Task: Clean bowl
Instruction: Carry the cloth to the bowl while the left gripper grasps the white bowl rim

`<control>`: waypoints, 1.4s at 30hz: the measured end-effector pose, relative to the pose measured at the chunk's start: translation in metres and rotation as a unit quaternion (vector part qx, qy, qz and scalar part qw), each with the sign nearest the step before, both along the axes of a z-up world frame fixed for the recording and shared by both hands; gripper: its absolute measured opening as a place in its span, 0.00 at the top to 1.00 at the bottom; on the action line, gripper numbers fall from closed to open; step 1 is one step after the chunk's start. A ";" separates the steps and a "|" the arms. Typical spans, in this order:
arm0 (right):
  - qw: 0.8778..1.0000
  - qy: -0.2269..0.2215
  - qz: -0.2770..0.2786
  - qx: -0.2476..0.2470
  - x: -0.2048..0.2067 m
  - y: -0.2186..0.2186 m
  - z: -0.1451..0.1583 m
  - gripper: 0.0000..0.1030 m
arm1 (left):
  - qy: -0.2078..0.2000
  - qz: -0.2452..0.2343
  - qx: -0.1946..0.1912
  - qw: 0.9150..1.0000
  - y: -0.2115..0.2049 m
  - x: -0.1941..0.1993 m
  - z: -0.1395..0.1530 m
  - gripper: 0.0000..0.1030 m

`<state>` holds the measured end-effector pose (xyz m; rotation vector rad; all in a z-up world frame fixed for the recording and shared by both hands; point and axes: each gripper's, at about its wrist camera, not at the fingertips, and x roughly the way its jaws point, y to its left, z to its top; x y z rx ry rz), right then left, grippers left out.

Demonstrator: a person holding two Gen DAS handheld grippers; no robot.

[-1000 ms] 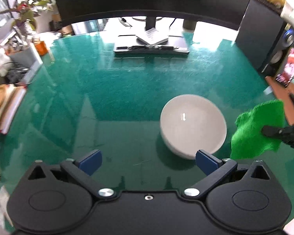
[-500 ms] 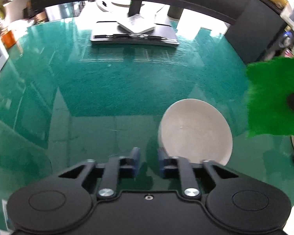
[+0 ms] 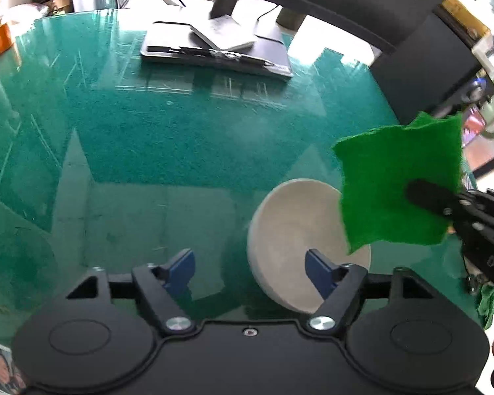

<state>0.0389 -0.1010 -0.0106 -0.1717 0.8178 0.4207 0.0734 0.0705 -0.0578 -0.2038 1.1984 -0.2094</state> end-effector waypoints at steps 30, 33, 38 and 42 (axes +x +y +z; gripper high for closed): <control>0.932 0.029 0.265 -0.245 -0.021 0.084 -0.076 0.89 | 0.017 -0.077 -0.018 0.997 -0.004 0.001 -0.030 0.79; 0.933 0.017 0.269 -0.238 -0.022 0.082 -0.064 0.73 | 0.009 -0.084 -0.004 0.996 -0.009 0.000 -0.029 0.77; 0.940 0.008 0.279 -0.198 -0.024 0.070 -0.038 0.78 | 0.003 -0.089 0.000 0.996 -0.010 0.001 -0.029 0.76; 0.929 0.019 0.302 -0.211 -0.025 0.070 -0.037 0.91 | 0.000 -0.092 0.000 0.996 -0.009 0.001 -0.030 0.76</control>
